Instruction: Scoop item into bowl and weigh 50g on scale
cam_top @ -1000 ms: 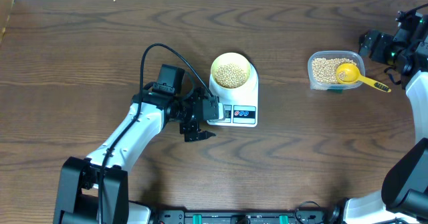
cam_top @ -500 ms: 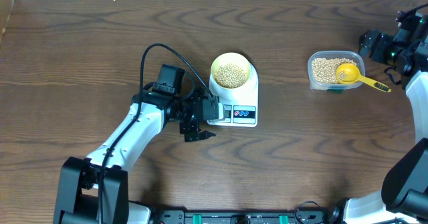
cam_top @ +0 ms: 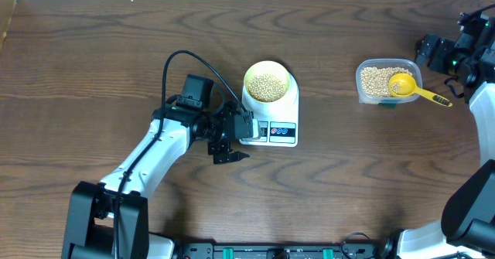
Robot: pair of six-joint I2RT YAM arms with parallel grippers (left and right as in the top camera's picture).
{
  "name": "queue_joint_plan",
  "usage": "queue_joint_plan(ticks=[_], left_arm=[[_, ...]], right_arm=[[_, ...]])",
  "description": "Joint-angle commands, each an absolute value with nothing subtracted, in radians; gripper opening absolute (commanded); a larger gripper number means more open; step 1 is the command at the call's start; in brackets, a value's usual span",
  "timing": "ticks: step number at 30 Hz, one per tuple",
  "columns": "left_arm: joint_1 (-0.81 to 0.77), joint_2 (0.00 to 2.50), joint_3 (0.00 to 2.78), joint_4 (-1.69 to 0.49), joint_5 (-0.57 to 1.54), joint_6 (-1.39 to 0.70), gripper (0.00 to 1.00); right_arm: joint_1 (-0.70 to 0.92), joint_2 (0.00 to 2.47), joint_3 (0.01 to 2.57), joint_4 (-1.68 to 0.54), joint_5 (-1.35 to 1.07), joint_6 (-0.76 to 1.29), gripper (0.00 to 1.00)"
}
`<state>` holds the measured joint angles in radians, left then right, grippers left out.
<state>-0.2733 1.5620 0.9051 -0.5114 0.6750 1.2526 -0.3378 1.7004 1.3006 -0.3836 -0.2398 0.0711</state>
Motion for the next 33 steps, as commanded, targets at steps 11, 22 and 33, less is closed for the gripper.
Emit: queue_joint_plan(ticks=[11, 22, 33], left_arm=[[-0.276, 1.565, 0.893, -0.511, 0.688, 1.241, 0.98], [-0.276, 1.565, 0.893, -0.511, 0.688, 1.241, 0.98], [-0.276, 1.565, 0.893, -0.511, 0.688, 1.241, 0.98]], right_arm=[[-0.302, 1.65, 1.307, -0.137, -0.253, 0.073, 0.99], [-0.247, 1.448, 1.245, -0.138, -0.253, 0.073, 0.99], [-0.112, 1.181, 0.998, -0.138, -0.253, 0.073, 0.99]])
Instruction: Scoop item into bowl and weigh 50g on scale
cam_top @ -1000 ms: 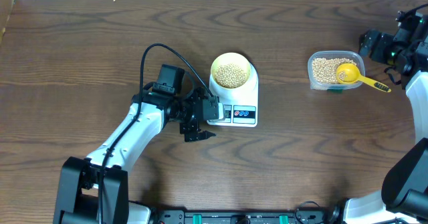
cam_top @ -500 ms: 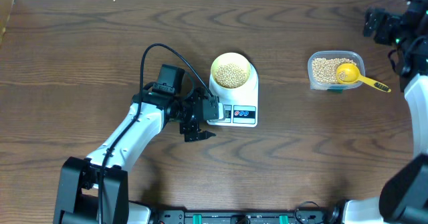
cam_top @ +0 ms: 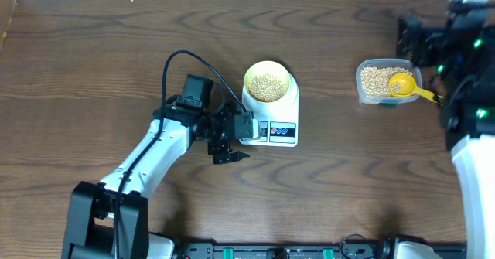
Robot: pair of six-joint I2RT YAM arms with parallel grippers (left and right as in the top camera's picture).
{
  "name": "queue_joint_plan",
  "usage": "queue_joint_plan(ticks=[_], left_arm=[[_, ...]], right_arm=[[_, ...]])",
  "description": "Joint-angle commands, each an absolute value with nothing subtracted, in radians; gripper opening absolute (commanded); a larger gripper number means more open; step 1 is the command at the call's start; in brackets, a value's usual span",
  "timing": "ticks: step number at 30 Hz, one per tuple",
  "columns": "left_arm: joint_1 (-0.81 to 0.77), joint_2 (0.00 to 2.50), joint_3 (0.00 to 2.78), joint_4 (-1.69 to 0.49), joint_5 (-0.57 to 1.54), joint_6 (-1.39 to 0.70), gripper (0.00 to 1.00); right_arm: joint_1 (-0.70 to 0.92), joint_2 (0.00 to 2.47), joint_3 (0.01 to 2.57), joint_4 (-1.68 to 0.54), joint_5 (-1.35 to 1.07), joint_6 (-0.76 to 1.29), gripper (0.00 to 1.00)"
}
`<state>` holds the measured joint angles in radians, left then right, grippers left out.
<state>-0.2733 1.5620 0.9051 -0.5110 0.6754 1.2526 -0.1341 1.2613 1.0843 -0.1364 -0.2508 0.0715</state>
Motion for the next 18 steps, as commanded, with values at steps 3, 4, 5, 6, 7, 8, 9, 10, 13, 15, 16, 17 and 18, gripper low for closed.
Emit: queue_joint_plan(ticks=[3, 4, 5, 6, 7, 8, 9, 10, 13, 15, 16, 17, 18], left_arm=[[-0.276, 1.565, 0.893, -0.511, 0.688, 1.241, 0.98], [-0.276, 1.565, 0.893, -0.511, 0.688, 1.241, 0.98], [-0.276, 1.565, 0.893, -0.511, 0.688, 1.241, 0.98], [-0.276, 1.565, 0.893, -0.511, 0.688, 1.24, 0.98], [-0.276, 1.565, 0.893, -0.511, 0.688, 1.24, 0.98], [-0.276, 1.565, 0.893, -0.511, 0.688, 1.241, 0.98], [-0.276, 1.565, 0.893, -0.511, 0.688, 1.241, 0.98], [-0.276, 1.565, 0.893, -0.511, 0.688, 1.241, 0.98], [-0.276, 1.565, 0.893, -0.511, 0.688, 1.241, 0.98], [-0.276, 1.565, 0.893, -0.511, 0.688, 1.241, 0.98], [-0.276, 1.565, 0.893, -0.511, 0.688, 1.241, 0.98], [-0.276, 1.565, 0.893, -0.511, 0.688, 1.241, 0.98], [-0.276, 1.565, 0.893, -0.511, 0.688, 1.241, 0.98]], right_arm=[[-0.11, 1.074, 0.86, -0.136, -0.253, 0.073, 0.99], [-0.11, 1.028, 0.803, -0.131, -0.253, 0.073, 0.99], [-0.11, 0.983, 0.748, -0.124, -0.253, 0.073, 0.99], [-0.11, 0.929, 0.688, -0.115, -0.253, 0.073, 0.99], [-0.11, 0.876, 0.632, -0.113, -0.253, 0.073, 0.99], [-0.11, 0.831, 0.585, -0.112, -0.253, 0.073, 0.99], [-0.111, 0.776, 0.532, -0.113, -0.253, 0.073, 0.99], [-0.112, 0.727, 0.49, -0.114, -0.253, 0.073, 0.99], [-0.118, 0.571, 0.375, -0.124, -0.253, 0.073, 0.99], [-0.126, 0.466, 0.308, -0.136, -0.253, 0.073, 0.99], [-0.128, 0.437, 0.29, -0.139, -0.253, 0.073, 0.99], [-0.13, 0.396, 0.263, -0.146, -0.253, 0.073, 0.99], [-0.13, 0.368, 0.245, -0.151, -0.253, 0.073, 0.99]])
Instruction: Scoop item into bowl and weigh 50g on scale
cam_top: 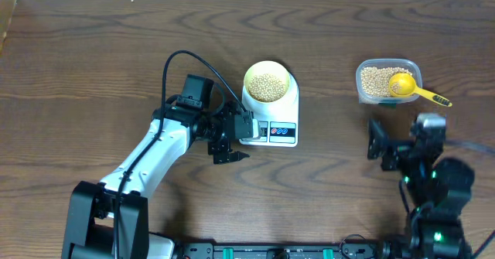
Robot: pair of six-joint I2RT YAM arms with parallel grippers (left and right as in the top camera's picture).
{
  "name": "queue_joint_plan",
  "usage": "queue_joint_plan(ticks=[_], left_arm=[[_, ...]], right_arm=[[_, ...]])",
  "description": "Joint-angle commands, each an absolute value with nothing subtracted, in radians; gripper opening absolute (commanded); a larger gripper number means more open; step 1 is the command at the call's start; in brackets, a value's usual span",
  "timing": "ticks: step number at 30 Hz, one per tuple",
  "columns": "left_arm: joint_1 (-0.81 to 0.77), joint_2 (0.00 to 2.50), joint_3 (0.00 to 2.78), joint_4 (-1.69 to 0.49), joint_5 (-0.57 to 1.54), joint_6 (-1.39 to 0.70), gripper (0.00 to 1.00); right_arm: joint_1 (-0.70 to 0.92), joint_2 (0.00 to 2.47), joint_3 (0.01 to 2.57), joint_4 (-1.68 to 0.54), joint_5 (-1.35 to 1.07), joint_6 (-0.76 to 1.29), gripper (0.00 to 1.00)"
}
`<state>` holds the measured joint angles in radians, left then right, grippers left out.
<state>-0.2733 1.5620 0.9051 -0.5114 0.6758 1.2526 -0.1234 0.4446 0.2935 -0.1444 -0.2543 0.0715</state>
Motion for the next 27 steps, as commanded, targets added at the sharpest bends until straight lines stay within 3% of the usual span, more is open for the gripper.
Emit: queue_joint_plan(ticks=[1, 17, 27], left_arm=[[-0.276, 1.565, 0.893, -0.511, 0.688, 1.241, 0.98], [-0.276, 1.565, 0.893, -0.511, 0.688, 1.241, 0.98], [-0.276, 1.565, 0.893, -0.511, 0.688, 1.241, 0.98]], right_arm=[[-0.13, 0.337, 0.225, -0.153, -0.253, 0.073, 0.99], [-0.133, 0.002, 0.036, -0.118, -0.253, 0.073, 0.99], [-0.144, 0.004, 0.01, -0.017, -0.253, 0.073, 0.99]])
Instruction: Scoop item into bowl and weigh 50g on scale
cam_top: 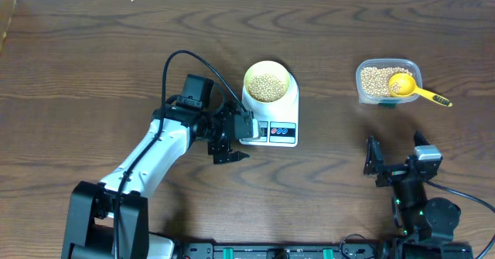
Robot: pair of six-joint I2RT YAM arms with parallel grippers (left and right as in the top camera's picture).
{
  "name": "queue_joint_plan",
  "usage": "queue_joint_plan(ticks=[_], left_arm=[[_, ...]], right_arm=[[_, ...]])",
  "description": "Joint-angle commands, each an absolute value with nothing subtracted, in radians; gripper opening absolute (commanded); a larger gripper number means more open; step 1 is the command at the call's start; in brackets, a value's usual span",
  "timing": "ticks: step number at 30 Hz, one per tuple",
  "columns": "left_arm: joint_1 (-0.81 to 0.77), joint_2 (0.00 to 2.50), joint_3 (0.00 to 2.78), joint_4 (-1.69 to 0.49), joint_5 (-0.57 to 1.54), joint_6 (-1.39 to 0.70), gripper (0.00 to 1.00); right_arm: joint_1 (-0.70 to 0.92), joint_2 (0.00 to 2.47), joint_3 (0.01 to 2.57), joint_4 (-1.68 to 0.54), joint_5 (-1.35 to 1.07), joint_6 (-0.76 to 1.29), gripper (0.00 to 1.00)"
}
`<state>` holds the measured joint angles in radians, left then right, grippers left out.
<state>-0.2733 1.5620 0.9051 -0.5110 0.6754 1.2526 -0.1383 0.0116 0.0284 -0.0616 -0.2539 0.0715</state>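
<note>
A yellow bowl (267, 82) filled with pale beans sits on the white scale (288, 108) at mid-table. My left gripper (230, 152) rests low at the scale's front left corner. Its fingers look spread, with nothing between them. At the right, a clear container (373, 80) holds more beans. The yellow scoop (403, 85) lies in it, handle pointing right over the rim. My right gripper (374, 163) is drawn back near the table's front right, well clear of the container. Its fingers are seen edge-on, so their gap is hidden.
A black cable (179, 58) loops from the left arm behind the scale. The table's left edge meets a lighter surface (6, 19) at the far left.
My right arm has drawn back a little further toward the front edge. The left arm, bowl, scale, container and scoop have not moved.
My right gripper was first at the far right edge beside the scoop's handle. Then it showed blurred around the container's right side. After that it stood at the front right, away from the container, and now sits lower still. The scoop stayed in the container throughout.
</note>
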Motion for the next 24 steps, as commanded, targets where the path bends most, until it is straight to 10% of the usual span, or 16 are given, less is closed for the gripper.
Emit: queue_joint_plan(ticks=[1, 24], left_arm=[[-0.276, 1.565, 0.893, -0.511, 0.688, 1.24, 0.98], [-0.276, 1.565, 0.893, -0.511, 0.688, 1.24, 0.98]], right_arm=[[-0.144, 0.004, 0.005, 0.01, -0.253, 0.073, 0.99], [-0.144, 0.004, 0.005, -0.055, -0.253, 0.073, 0.99]])
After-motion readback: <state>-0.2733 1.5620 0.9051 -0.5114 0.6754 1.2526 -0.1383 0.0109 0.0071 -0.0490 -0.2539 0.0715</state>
